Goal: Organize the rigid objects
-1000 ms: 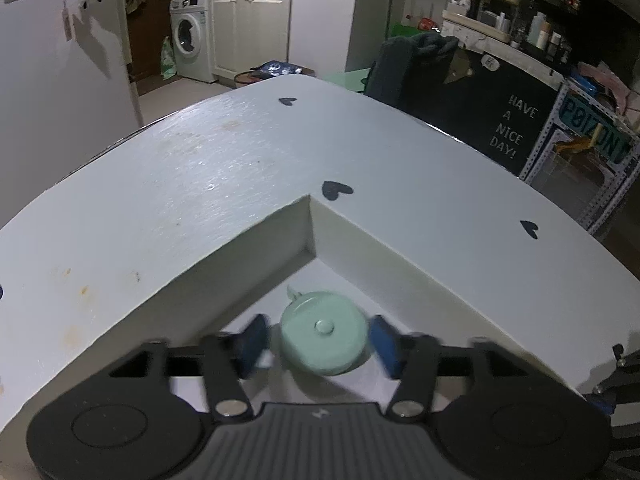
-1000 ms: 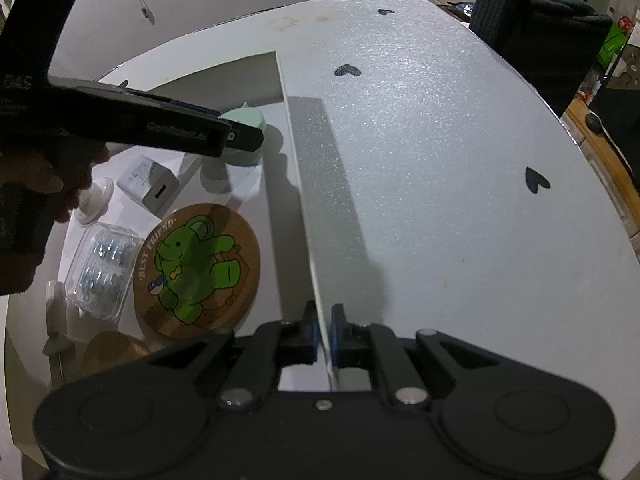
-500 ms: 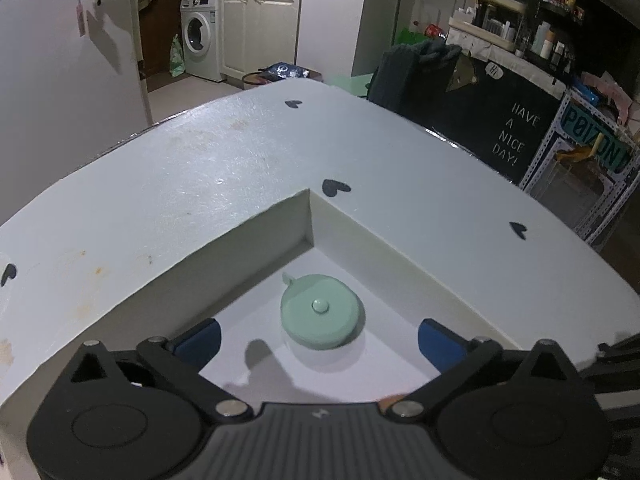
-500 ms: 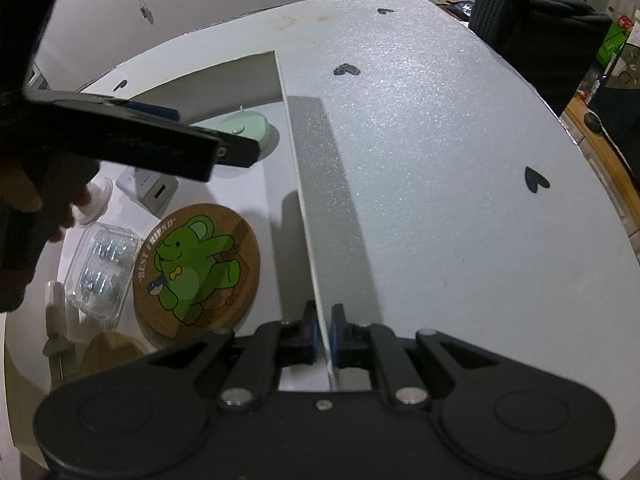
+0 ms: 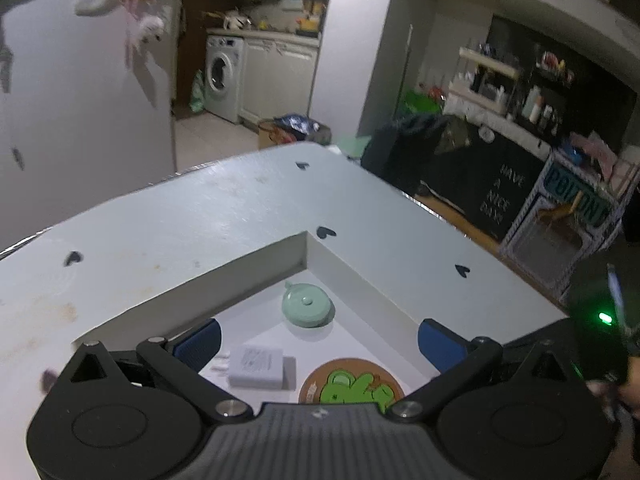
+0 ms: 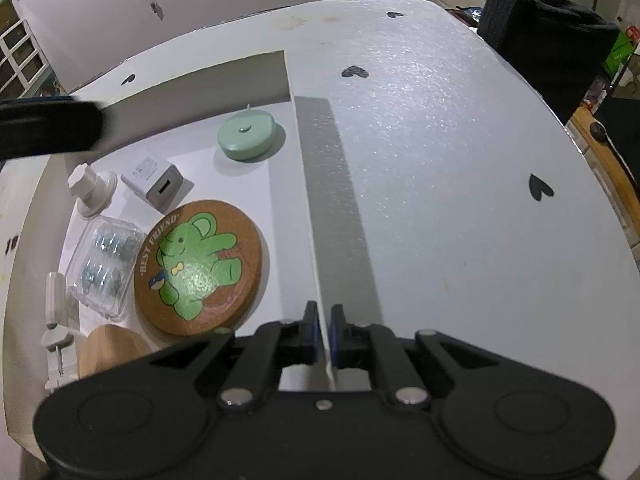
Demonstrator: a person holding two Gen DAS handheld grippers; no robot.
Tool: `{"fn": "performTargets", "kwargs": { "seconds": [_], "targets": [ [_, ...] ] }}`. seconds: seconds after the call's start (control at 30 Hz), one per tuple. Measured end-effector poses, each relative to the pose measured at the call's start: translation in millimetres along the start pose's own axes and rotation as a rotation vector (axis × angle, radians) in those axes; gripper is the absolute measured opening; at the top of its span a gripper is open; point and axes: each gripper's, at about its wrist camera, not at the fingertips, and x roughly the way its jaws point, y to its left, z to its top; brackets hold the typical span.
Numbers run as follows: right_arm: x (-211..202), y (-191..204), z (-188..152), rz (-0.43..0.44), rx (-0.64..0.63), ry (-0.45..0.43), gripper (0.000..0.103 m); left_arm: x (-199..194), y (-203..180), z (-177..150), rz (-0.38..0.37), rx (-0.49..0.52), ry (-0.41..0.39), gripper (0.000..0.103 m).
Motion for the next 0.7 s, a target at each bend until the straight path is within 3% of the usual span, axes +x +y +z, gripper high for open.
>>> {"fn": "performTargets", "kwargs": {
  "seconds": [0.17, 0.23, 0.4, 0.63, 0.7],
  "targets": [
    [-0.7, 5.2, 2.0, -0.026, -0.034, 0.002, 0.01, -50.6, 5.1, -22.0, 0.066, -0.042, -0.029, 0.103],
    [-5.9, 11.8, 3.5, -0.049, -0.066, -0.014, 0.022, -68.9, 10.3, -30.9, 0.076, -0.07, -0.039, 0.103],
    [-44.4, 31.9, 6.8, -0.033, -0.07, -0.148, 0.049, -111.1, 23.5, -55.5, 0.123, -0.136, -0.076, 0.103],
    [-114.3, 76.9, -13.5, 0.001, -0.068, -0.324, 0.064, -173.4, 29.7, -85.0, 0.19, -0.203, -0.161, 0.103],
    [-131.3, 88.2, -24.1, 0.019, -0.068, -0.362, 0.072, -188.2, 28.9, -91.0, 0.24, -0.21, -0.174, 0.103]
  ]
}}
